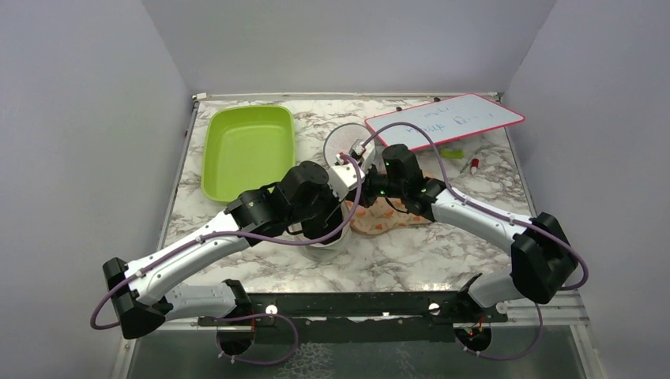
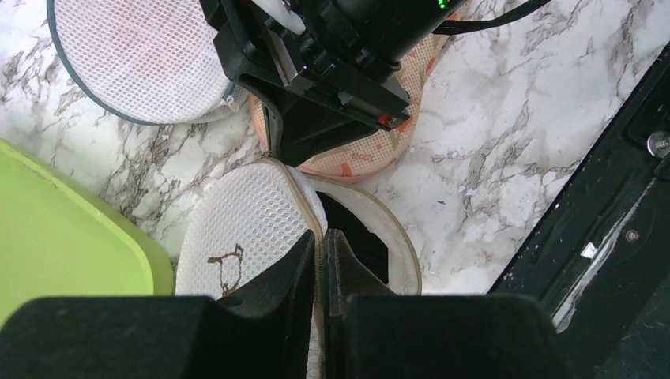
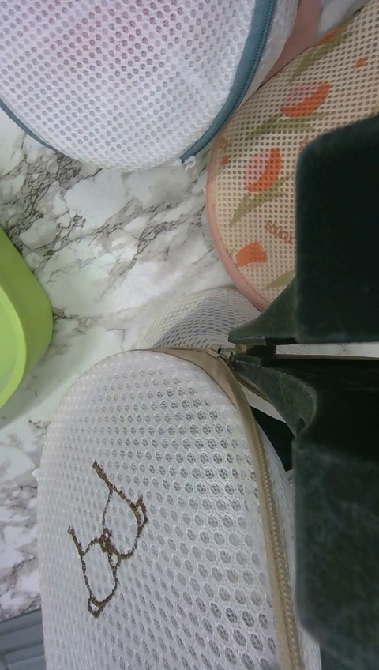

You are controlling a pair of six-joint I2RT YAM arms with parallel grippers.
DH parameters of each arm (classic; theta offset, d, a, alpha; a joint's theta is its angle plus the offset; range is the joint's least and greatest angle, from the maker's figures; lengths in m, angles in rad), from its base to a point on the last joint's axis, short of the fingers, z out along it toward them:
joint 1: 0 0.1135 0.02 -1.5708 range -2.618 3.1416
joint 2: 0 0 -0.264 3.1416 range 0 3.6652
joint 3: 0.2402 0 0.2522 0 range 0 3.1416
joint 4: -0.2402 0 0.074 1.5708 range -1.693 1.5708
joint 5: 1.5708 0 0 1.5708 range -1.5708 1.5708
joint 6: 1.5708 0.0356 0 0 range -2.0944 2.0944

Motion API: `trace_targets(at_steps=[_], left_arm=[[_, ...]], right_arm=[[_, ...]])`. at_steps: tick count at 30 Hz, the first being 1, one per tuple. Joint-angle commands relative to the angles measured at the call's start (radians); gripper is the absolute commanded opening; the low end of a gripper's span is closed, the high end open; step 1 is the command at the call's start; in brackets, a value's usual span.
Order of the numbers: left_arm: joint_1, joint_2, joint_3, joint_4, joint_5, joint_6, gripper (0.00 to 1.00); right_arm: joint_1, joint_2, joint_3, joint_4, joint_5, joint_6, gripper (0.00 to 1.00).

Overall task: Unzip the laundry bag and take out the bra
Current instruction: Unzip the laundry bag at the center of the board.

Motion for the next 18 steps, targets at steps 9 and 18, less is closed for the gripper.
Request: trace_targets(at_steps=[9,18], left_arm=[[0.0,-0.035,-0.029,-0.017,-0.081,-0.114,0.0],[0.0,0.056,-0.048,-0.024,-0.097,-0.146,0.18]], right_arm=[[-0.002,-0.089,-0.059,0.037,-0.113,-0.002,0.01],[-0.002,-0.16,-0.125,0.067,-0.244,0.045,0.01]])
